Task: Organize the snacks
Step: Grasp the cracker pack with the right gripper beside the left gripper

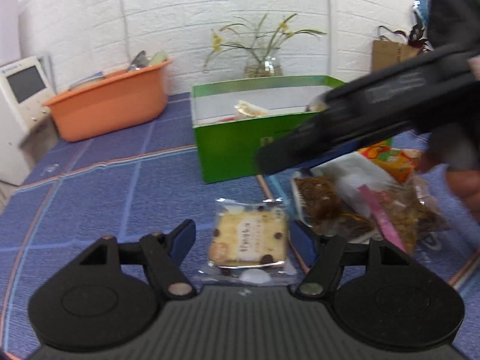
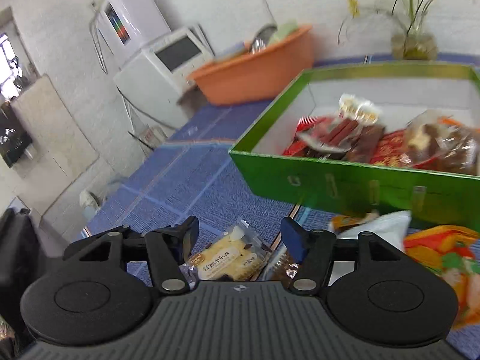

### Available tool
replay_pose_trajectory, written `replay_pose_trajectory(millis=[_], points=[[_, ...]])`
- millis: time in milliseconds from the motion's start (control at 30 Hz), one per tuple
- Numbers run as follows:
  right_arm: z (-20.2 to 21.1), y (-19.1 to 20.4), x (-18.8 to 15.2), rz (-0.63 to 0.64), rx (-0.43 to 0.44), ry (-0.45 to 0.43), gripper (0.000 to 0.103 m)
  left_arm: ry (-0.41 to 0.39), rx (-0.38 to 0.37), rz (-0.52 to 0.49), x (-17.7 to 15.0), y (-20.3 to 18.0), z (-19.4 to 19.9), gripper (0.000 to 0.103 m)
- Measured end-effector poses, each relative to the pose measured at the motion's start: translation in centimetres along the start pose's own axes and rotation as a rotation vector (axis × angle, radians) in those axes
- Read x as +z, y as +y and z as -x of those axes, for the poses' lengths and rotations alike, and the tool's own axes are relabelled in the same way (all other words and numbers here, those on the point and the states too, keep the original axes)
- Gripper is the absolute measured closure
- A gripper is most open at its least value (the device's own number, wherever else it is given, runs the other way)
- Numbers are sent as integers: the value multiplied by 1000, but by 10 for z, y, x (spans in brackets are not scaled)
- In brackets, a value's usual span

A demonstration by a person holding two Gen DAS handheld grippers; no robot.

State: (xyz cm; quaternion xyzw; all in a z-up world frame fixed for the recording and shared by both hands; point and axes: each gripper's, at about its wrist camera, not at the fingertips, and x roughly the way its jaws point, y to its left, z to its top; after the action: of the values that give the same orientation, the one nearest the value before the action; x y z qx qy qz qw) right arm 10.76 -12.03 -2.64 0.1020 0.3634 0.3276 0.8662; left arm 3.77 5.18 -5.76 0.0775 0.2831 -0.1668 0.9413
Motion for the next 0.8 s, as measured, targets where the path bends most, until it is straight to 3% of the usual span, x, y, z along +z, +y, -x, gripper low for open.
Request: replay_pose_trajectory(millis=[100,167,300,400,500,567,633,733,800], points=[[-25,3,3,31,-1,92,3,31,-35,-13,-2,-2,-6,32],[-34,6,3,58,-5,126,0,61,-4,-44,-4,-6,-12,31],[-37,20,-1,180,-30,206,0,77,-53,37,-5,5,-13,31],[-33,37,-15,345,-59,194,0,65,-48,32,-7,4,-13,31],[-29,44,-19,336,-66,188,4,59,-44,33,-8,2,-13,34],[-25,47,-18,352,-88,159,49,55,-32,41,-8,2,-11,44],[-22,48,-18,357,-116,152,73,60,-39,45,-8,4,-9,48],[-20,46,-19,349,-108,156,78,60,-39,31,-10,2,-4,48],[-21,42,-16,340,-113,150,89,60,-39,21,-12,1,-1,48]])
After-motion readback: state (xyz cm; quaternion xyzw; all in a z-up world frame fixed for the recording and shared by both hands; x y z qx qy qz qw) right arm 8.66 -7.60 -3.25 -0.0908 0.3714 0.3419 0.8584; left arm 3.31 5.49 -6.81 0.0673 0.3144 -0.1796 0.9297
